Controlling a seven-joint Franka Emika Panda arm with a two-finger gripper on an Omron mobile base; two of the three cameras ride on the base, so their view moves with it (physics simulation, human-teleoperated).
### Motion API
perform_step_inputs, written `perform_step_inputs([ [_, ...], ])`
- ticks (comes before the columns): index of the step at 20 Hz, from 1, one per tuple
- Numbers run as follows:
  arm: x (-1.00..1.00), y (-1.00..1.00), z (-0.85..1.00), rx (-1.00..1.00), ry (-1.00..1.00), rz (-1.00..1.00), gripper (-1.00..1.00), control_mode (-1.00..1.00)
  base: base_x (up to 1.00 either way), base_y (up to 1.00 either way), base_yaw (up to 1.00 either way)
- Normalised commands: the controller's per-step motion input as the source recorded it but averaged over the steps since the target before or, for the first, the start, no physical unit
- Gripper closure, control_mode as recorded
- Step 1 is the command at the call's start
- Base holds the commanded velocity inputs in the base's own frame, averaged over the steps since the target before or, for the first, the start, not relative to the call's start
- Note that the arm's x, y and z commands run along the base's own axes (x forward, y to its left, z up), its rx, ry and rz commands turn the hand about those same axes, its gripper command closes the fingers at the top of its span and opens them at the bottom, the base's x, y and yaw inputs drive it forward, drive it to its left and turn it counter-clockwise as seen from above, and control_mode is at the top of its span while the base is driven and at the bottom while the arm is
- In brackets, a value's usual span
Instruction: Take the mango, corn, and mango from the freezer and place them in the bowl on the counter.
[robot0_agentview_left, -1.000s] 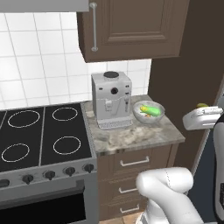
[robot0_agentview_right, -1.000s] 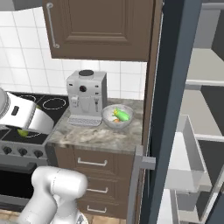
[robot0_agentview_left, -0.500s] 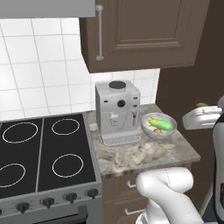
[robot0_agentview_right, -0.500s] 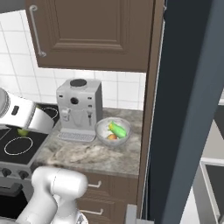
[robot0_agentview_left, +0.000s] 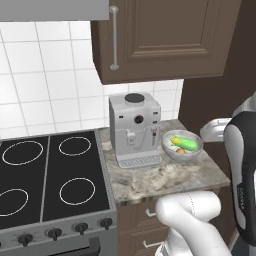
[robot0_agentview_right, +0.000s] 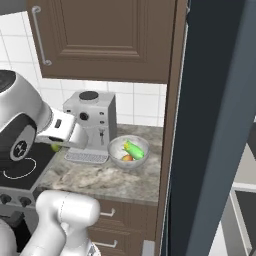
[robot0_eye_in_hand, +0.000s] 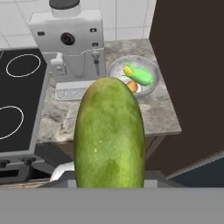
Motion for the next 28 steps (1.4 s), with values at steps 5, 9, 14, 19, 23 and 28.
perform_step_inputs([
  [5, 0.98, -0.07, -0.79, 0.0, 0.0, 0.0, 1.0, -1.0, 0.0, 0.0, 0.0],
  [9, 0.96, -0.14, -0.69, 0.02, 0.0, 0.0, 1.0, -1.0, 0.0, 0.0, 0.0],
  [14, 0.91, -0.38, -0.39, 0.05, 0.0, 0.0, 1.0, -1.0, 0.0, 0.0, 0.0],
  [19, 0.58, -0.43, -0.36, 0.04, 0.01, 0.05, 1.0, -1.0, 0.0, 0.0, 0.0],
  [23, 0.54, -0.18, -0.59, 0.0, 0.0, 0.04, 1.0, -1.0, 0.0, 0.0, 0.0],
  [28, 0.59, 0.0, -0.52, 0.0, 0.01, 0.0, 1.0, -1.0, 0.0, 0.0, 0.0],
])
